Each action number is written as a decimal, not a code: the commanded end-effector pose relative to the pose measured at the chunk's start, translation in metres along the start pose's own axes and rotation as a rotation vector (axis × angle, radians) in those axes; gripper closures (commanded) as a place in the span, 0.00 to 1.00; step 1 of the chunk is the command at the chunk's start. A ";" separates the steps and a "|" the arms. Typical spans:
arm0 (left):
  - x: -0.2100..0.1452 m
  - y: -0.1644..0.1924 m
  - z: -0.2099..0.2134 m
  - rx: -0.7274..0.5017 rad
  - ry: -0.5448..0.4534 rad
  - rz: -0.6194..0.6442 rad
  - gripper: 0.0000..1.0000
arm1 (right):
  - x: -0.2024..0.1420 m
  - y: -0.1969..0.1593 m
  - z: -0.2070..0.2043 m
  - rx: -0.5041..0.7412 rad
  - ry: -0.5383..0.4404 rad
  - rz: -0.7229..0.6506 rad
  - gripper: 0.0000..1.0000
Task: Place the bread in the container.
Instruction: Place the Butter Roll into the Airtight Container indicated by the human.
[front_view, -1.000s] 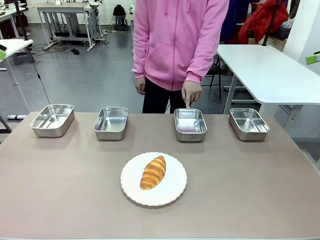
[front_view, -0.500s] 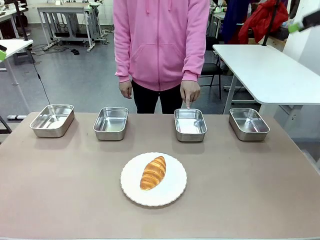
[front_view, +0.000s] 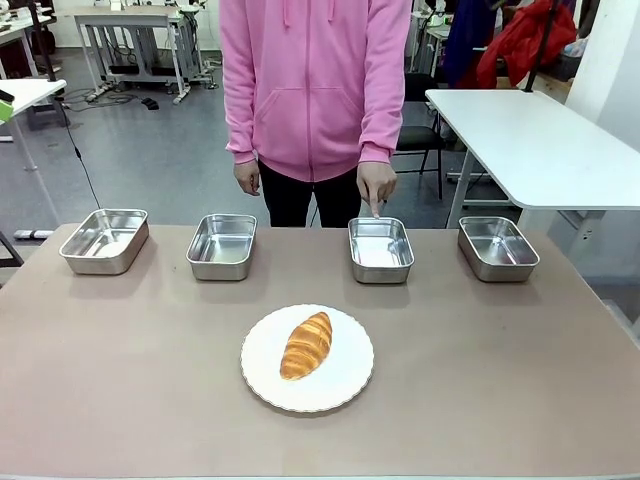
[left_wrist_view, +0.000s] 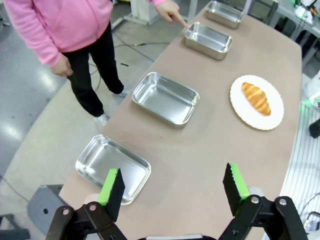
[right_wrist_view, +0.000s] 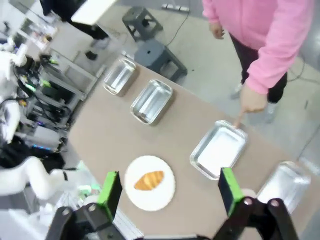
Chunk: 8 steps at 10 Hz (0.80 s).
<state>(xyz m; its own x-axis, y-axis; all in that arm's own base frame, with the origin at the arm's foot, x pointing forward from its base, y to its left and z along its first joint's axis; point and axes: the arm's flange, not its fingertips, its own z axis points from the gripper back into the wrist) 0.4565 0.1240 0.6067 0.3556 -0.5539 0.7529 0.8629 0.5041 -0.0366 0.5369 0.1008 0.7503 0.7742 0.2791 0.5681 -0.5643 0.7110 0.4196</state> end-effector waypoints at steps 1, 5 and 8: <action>0.001 -0.001 0.002 -0.003 -0.011 -0.006 0.00 | 0.036 0.035 -0.051 -0.044 0.101 -0.185 0.00; 0.001 -0.001 0.002 -0.003 -0.011 -0.006 0.00 | 0.016 0.055 -0.135 0.022 0.176 -0.257 0.00; 0.001 -0.001 0.002 -0.003 -0.011 -0.006 0.00 | 0.018 0.064 -0.127 -0.107 0.201 -0.249 0.00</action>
<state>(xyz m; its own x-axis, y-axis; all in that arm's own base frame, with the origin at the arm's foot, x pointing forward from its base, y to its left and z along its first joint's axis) 0.4562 0.1244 0.6072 0.3556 -0.5540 0.7528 0.8623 0.5052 -0.0356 0.5544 0.2387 0.6920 0.9361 0.1979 0.2908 -0.3189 0.8263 0.4642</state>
